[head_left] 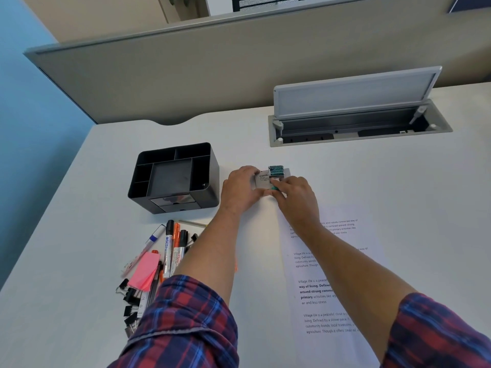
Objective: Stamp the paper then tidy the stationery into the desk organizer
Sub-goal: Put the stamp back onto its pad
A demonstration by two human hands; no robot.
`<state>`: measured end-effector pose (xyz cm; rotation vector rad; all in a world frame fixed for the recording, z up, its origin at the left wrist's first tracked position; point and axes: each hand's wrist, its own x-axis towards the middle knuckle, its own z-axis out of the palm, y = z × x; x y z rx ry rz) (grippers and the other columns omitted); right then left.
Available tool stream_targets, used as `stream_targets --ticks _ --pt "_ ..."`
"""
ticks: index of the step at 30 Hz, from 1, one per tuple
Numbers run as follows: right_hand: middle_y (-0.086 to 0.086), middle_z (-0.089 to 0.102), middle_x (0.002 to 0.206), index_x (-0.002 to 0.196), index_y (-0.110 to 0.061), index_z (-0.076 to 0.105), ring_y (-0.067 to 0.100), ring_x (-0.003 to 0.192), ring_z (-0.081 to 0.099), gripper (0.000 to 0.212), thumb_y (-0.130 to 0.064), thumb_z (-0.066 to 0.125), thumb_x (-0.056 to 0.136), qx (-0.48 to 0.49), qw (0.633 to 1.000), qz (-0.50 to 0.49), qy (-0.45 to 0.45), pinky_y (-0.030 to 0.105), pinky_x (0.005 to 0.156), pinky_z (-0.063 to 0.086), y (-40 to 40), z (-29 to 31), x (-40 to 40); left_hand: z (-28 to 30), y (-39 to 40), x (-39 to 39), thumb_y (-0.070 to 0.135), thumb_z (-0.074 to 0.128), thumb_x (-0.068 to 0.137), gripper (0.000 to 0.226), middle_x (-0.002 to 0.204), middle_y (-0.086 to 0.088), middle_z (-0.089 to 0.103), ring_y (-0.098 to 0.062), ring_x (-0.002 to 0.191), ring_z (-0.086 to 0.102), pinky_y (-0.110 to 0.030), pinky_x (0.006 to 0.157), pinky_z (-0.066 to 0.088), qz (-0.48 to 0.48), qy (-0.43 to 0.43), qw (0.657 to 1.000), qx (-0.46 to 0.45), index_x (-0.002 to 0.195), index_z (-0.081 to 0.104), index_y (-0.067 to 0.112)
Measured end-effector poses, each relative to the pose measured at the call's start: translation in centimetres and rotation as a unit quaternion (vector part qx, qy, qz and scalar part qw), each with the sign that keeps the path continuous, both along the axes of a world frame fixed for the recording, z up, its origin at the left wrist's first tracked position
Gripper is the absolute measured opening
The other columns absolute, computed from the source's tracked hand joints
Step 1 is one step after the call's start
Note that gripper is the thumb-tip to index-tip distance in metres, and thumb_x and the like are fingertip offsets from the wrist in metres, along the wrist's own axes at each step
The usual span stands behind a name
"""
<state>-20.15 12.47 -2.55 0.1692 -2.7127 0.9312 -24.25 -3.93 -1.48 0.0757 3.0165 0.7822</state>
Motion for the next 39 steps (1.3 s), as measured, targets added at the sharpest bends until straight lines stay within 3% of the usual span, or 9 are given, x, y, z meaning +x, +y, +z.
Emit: stream_targets --ticks 5,15,24,34,39 --pt "0.011 0.069 0.105 0.116 -0.013 0.076 0.033 0.101 0.058 0.027 -0.026 0.071 0.093 -0.007 1.0 0.003 -0.026 0.043 0.074 0.053 0.0 -0.2 0.2 -0.2 -0.1 0.0 0.054 0.081 0.074 0.059 0.13 0.009 0.06 -0.021 0.118 0.053 -0.039 0.092 0.048 -0.006 -0.002 1.0 -0.006 0.123 0.061 0.028" --pt "0.014 0.068 0.1 0.118 -0.012 0.074 0.035 0.097 0.059 0.03 -0.031 0.067 0.095 0.036 0.999 0.027 -0.023 0.044 0.071 0.054 0.3 0.3 0.1 0.0 0.0 0.1 0.05 0.076 0.082 0.056 0.133 0.006 0.057 -0.024 0.119 0.052 -0.041 0.092 0.045 -0.017 -0.004 0.999 -0.03 0.128 0.057 0.025" --pt "0.015 0.072 0.104 0.121 -0.009 0.072 0.037 0.097 0.061 0.036 -0.033 0.068 0.095 0.044 0.998 0.031 -0.016 0.043 0.079 0.052 0.9 0.7 0.6 0.2 0.3 0.3 0.046 0.073 0.087 0.059 0.142 0.005 0.052 -0.024 0.127 0.047 -0.044 0.099 0.042 -0.012 -0.021 0.999 -0.041 0.137 0.052 0.023" --pt "0.012 0.066 0.122 0.127 -0.011 0.068 0.031 0.106 0.062 0.045 -0.041 0.066 0.093 0.066 0.998 0.014 -0.003 0.043 0.078 0.056 1.5 0.6 1.0 0.2 0.4 0.3 0.045 0.075 0.085 0.06 0.14 0.005 0.053 -0.023 0.126 0.048 -0.042 0.097 0.043 -0.012 -0.019 0.999 -0.042 0.137 0.053 0.023" --pt "0.008 0.066 0.131 0.128 -0.013 0.067 0.03 0.115 0.06 0.037 -0.031 0.064 0.096 0.058 0.997 0.004 -0.04 0.04 0.087 0.053 1.4 0.1 1.1 0.0 0.3 -0.1 0.042 0.076 0.085 0.062 0.143 0.004 0.052 -0.024 0.128 0.047 -0.043 0.101 0.042 -0.003 -0.025 0.999 -0.031 0.139 0.052 0.022"
